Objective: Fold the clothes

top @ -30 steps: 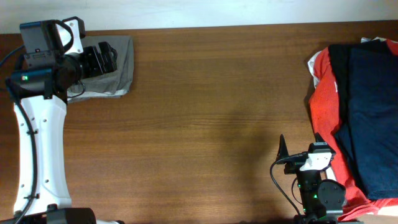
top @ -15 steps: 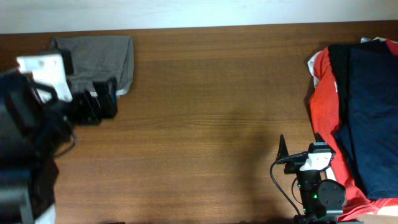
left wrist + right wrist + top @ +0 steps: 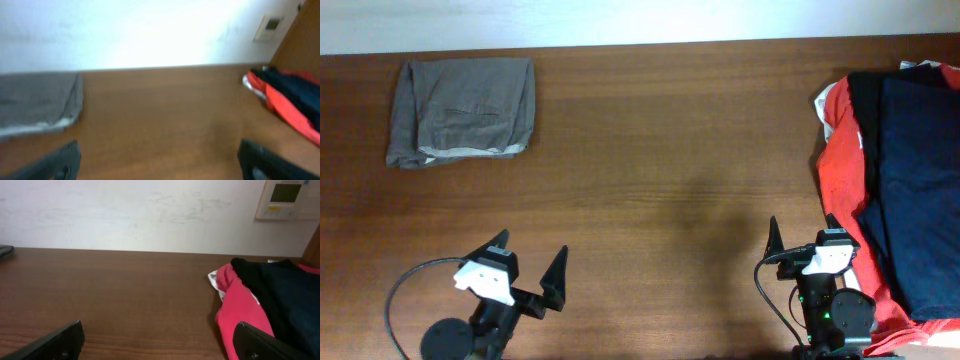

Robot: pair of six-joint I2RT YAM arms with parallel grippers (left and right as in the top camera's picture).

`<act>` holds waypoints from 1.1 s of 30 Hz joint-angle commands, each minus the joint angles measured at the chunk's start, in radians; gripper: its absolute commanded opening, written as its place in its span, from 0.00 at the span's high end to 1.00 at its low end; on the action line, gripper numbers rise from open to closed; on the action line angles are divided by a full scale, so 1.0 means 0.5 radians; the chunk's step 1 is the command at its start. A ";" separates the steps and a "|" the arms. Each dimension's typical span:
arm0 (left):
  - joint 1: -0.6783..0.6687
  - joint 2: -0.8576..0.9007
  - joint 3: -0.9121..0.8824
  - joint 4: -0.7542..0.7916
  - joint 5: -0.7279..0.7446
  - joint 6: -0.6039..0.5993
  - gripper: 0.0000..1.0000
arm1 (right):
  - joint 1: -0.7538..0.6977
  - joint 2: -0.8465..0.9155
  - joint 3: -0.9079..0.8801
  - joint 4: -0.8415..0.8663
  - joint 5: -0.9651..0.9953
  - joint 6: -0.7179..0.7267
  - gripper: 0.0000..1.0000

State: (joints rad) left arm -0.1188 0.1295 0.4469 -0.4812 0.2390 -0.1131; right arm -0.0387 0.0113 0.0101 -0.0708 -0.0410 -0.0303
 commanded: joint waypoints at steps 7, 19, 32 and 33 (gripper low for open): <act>-0.011 -0.249 -0.790 0.964 -0.204 0.003 0.00 | -0.001 -0.015 -0.009 -0.010 0.019 -0.007 0.02; 0.098 -0.249 -0.863 0.780 -0.449 0.594 0.00 | -0.001 -0.016 -0.009 -0.010 0.019 -0.007 0.02; 0.134 -0.249 -0.863 0.780 -0.436 0.424 0.00 | -0.001 -0.015 -0.009 -0.010 0.019 -0.006 0.02; 0.134 -0.249 -0.863 0.780 -0.436 0.424 0.00 | -0.001 -0.015 -0.009 -0.010 0.019 -0.006 0.02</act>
State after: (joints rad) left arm -0.0555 0.0154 0.0280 -0.0898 0.0250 0.1112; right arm -0.0387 0.0109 0.0101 -0.0704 -0.0410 -0.0307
